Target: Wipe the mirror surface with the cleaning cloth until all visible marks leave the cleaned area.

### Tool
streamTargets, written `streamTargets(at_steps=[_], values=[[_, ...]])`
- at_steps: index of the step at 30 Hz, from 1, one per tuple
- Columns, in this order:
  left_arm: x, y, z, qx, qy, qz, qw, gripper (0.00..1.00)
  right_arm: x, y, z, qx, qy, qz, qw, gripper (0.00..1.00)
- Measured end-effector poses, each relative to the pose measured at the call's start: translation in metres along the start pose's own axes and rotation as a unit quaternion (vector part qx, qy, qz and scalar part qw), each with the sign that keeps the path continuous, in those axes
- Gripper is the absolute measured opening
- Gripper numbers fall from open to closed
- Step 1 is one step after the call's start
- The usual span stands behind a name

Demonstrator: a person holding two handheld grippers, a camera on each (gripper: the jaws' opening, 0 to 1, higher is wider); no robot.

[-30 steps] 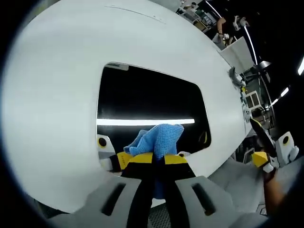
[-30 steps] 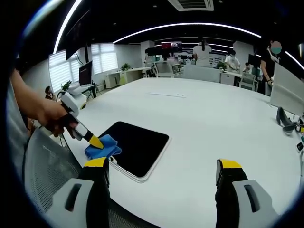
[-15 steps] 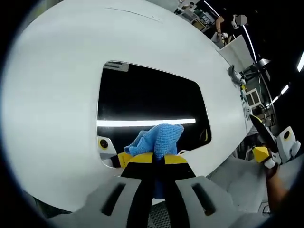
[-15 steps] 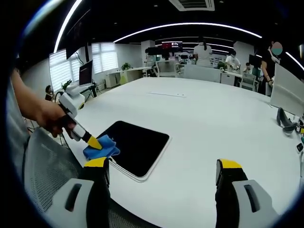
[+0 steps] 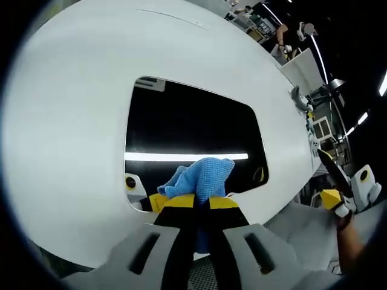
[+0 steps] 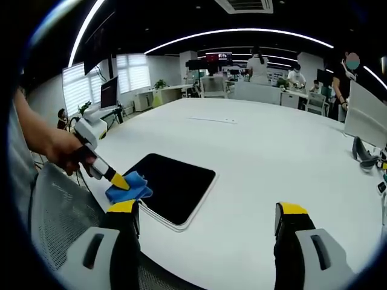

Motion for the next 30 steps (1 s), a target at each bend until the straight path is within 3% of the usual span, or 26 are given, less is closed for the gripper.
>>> streamTargets(at_steps=[13, 30], values=[[0.006, -0.001, -0.003, -0.020, -0.020, -0.017, 0.9995, 0.02, 0.000, 0.000, 0.000, 0.000, -0.001, 0.001, 1.0000, 0.92], [0.025, -0.009, -0.029, -0.004, -0.037, -0.017, 0.9992, 0.02, -0.001, 0.000, 0.000, 0.001, -0.002, 0.000, 1.0000, 0.91]])
Point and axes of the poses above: the point that each gripper's makers call its tool centre point, and the gripper's own axes: x roughly backward along the fingers, z roughly to its right, y roughly out of its underside, the point moved 9 cm from there along x, roughly backward along the fingers, and after that the axes turned 8 degrees about y, right-handed, at the moved point
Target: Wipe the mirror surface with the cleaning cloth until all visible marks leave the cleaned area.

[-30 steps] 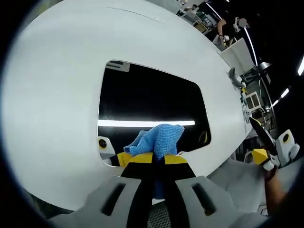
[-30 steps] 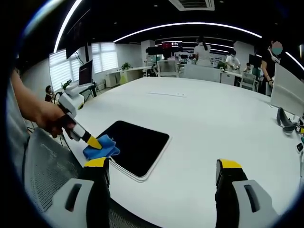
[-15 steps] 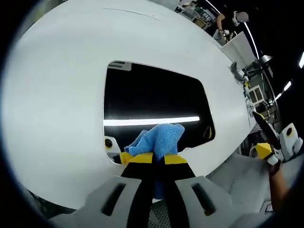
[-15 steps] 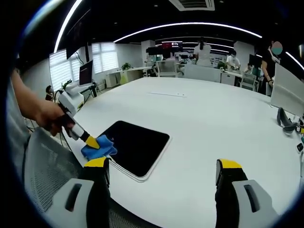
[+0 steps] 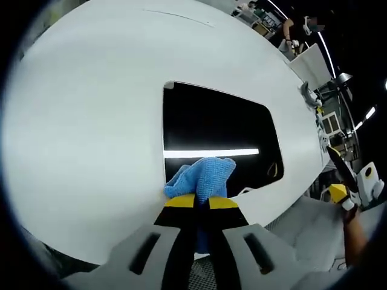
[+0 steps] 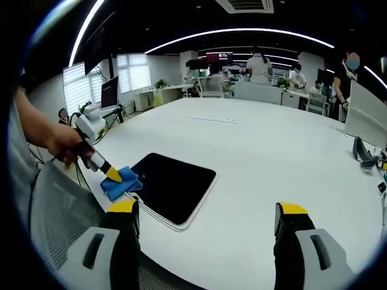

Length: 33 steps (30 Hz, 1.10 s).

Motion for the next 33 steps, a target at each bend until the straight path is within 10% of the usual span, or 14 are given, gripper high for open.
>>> streamTargets(at_steps=[33], values=[[-0.004, -0.015, -0.006, 0.019, 0.010, 0.005, 0.9997, 0.02, 0.000, 0.001, 0.000, 0.001, 0.001, -0.003, 1.0000, 0.91]])
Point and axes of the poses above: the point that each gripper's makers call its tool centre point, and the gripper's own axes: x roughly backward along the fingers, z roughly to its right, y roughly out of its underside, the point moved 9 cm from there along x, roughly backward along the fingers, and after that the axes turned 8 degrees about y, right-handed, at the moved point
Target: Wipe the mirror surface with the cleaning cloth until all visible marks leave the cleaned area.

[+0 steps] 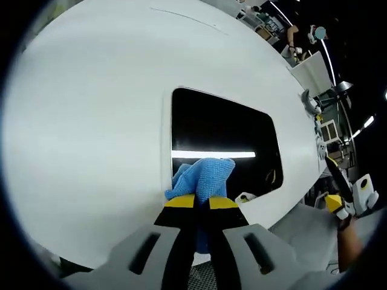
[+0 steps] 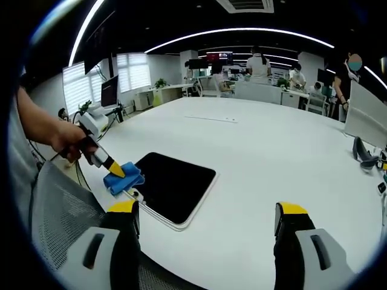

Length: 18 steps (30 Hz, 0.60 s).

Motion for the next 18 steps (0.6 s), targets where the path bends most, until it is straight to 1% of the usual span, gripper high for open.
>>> streamTargets(at_steps=[10, 18], values=[[-0.007, -0.019, -0.002, -0.005, 0.000, 0.001, 1.0000, 0.02, 0.000, 0.000, 0.000, 0.001, 0.001, -0.002, 1.0000, 0.91], [-0.011, -0.030, -0.003, -0.006, 0.001, 0.003, 1.0000, 0.02, 0.000, 0.000, 0.000, 0.001, -0.001, -0.005, 1.0000, 0.92]])
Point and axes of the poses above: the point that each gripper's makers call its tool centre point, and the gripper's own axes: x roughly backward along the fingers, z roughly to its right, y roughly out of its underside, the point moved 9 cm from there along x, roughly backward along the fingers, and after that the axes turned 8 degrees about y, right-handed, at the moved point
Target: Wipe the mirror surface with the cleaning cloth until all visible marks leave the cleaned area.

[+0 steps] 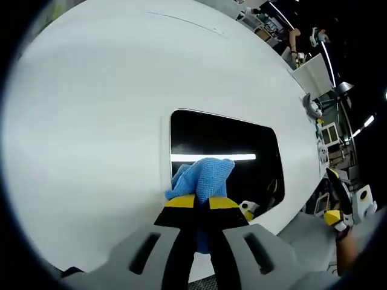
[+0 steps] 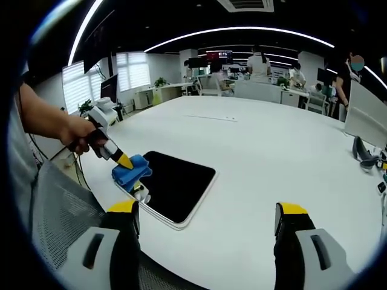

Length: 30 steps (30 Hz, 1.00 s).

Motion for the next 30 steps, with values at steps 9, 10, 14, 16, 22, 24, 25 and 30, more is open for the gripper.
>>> streamTargets(at_steps=[9, 10, 14, 16, 22, 24, 25, 30], values=[[-0.006, -0.018, -0.001, -0.020, -0.005, 0.000, 0.9998, 0.02, 0.002, -0.002, -0.002, -0.027, -0.022, 0.004, 0.9994, 0.96], [-0.007, -0.021, -0.001, -0.024, -0.006, 0.000, 0.9997, 0.02, 0.002, -0.002, -0.002, -0.030, -0.024, 0.004, 0.9992, 0.96], [-0.009, -0.028, -0.002, -0.026, -0.008, 0.002, 0.9996, 0.02, 0.001, -0.001, -0.003, -0.039, -0.030, -0.001, 0.9988, 0.97], [-0.011, -0.033, -0.003, -0.027, -0.008, 0.002, 0.9996, 0.02, 0.000, 0.000, -0.003, -0.038, -0.033, -0.005, 0.9987, 0.97], [-0.016, -0.047, -0.006, -0.025, -0.010, 0.007, 0.9996, 0.02, -0.001, 0.004, -0.006, -0.010, -0.043, -0.025, 0.9987, 0.93], [-0.017, -0.051, -0.005, -0.029, -0.011, 0.008, 0.9995, 0.02, -0.002, 0.006, -0.006, -0.002, -0.045, -0.029, 0.9986, 0.92], [-0.018, -0.054, -0.006, -0.031, -0.013, 0.008, 0.9994, 0.02, -0.002, 0.006, -0.006, 0.006, -0.045, -0.030, 0.9985, 0.92], [-0.022, -0.066, -0.007, -0.040, -0.015, 0.011, 0.9990, 0.02, -0.003, 0.007, -0.008, 0.031, -0.049, -0.031, 0.9978, 0.95]])
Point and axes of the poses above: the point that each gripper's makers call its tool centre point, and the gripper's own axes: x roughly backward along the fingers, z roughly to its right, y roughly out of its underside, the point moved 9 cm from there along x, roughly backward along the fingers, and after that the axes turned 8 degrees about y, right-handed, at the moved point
